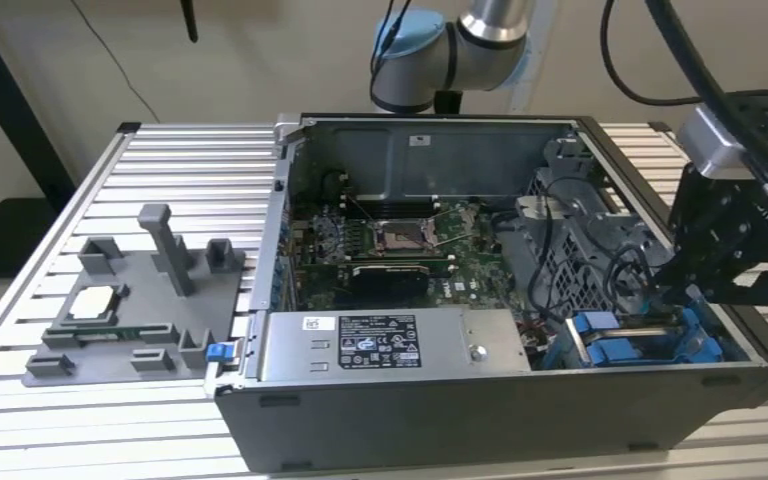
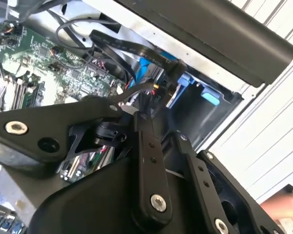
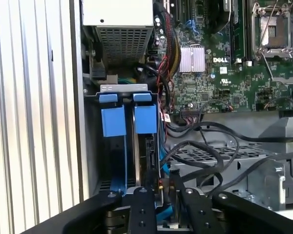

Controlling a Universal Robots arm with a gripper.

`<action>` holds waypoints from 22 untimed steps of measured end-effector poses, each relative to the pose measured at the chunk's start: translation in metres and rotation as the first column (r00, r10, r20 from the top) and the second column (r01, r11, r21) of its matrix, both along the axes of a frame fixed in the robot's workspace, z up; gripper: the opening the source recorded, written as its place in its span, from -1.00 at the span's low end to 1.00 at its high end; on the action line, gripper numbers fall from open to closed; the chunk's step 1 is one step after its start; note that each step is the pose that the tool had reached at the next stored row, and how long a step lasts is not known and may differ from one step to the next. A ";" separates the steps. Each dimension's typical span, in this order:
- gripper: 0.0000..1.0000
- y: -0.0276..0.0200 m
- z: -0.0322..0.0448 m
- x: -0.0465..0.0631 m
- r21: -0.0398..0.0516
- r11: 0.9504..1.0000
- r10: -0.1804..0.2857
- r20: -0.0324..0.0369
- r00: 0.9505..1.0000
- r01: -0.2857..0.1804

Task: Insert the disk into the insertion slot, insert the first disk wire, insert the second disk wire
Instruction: 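Insert the first disk wire, then insert the second disk wire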

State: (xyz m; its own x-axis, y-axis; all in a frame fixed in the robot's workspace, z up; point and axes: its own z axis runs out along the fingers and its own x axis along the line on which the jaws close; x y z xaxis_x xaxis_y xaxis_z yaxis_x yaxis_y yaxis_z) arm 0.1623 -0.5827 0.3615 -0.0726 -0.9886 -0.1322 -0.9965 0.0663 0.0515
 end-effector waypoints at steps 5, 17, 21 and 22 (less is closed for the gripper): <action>1.00 0.0001 0.0189 0.000 0.001 1.000 0.000 0.000 1.000 0.000; 1.00 0.0001 0.0365 0.000 0.001 1.000 0.000 0.008 1.000 0.000; 1.00 0.0001 0.0365 0.000 0.001 1.000 0.000 0.009 1.000 0.000; 1.00 0.0001 0.0373 0.000 0.000 1.000 0.000 0.009 1.000 0.000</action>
State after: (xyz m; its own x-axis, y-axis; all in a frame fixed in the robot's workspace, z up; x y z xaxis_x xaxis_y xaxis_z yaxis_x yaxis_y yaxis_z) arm 0.1620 -0.5826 0.3988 -0.0714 -0.9885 -0.1332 -0.9969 0.0663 0.0427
